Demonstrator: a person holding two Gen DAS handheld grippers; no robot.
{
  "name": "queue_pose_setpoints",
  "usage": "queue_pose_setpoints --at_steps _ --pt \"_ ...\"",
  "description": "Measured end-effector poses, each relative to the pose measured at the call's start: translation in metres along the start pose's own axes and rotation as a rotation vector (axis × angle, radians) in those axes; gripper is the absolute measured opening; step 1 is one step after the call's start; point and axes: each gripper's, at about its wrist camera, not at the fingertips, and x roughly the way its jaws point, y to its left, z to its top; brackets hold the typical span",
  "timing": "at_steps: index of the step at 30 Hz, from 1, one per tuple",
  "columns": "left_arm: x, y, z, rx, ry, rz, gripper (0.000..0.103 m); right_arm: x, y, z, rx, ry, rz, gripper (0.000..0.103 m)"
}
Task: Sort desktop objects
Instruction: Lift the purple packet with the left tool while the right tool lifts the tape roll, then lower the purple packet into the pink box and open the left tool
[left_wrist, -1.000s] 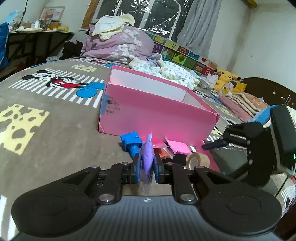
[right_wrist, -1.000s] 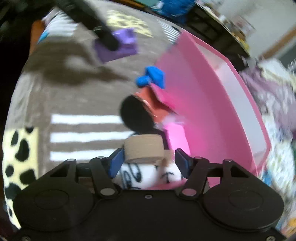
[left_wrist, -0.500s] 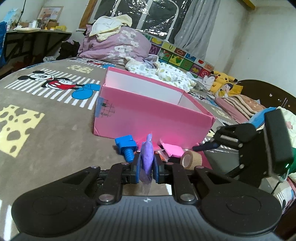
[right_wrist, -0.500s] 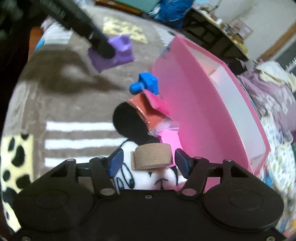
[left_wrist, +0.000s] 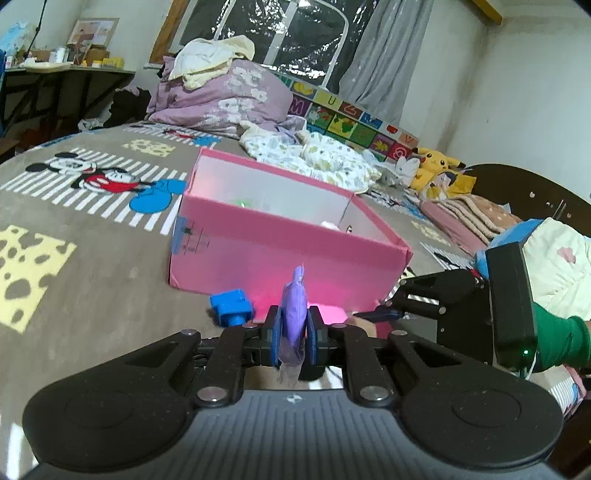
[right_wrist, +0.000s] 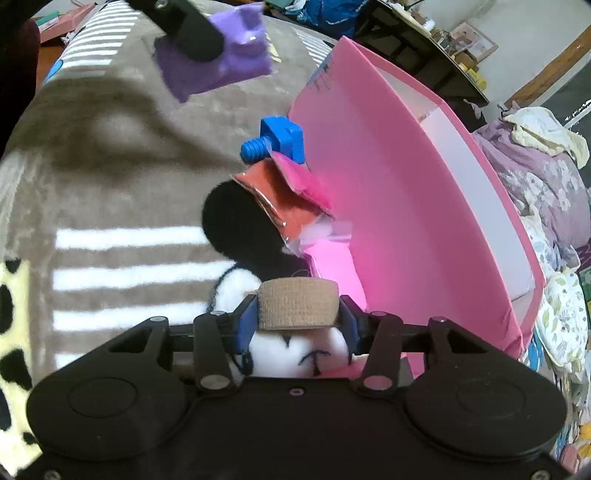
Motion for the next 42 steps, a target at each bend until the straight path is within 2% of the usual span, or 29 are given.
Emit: queue_pose_setpoints --at_steps 2,5,8,12,15,19,25,32,42 --pt "-0.003 -0.002 0.004 0.005 -0.010 0.001 0.014 -0.002 -0.008 0.001 0.055 -0.009 0.026 0.045" --pt "-0.009 -0.002 0.014 0.001 -0.026 -0.003 0.014 -0.011 -0.040 -0.006 0.327 -0.042 0.180 0.045" --pt "-0.013 -0.002 0.028 0.016 -0.042 0.003 0.014 -0.020 -0.062 -0.016 0.528 -0.093 0.278 0.045" --pt "-0.014 -0.006 0.044 0.045 -0.050 0.015 0.014 -0.026 -0.070 -0.027 0.632 -0.107 0.343 0.045" --pt "-0.010 -0.009 0.055 0.067 -0.049 0.020 0.014 -0.023 -0.062 -0.026 0.613 -0.073 0.362 0.045" --pt "0.001 -0.011 0.071 0.082 -0.048 0.025 0.014 -0.015 -0.025 -0.019 0.392 0.018 0.288 0.045" --pt "0.021 -0.014 0.093 0.111 -0.042 0.046 0.014 -0.017 -0.004 -0.009 0.211 0.039 0.221 0.045" --pt "0.054 -0.013 0.120 0.151 -0.013 0.090 0.014 -0.015 -0.004 -0.008 0.197 0.049 0.206 0.045" --pt "0.121 -0.005 0.154 0.173 0.093 0.146 0.014 -0.010 -0.002 -0.008 0.207 0.057 0.215 0.045"
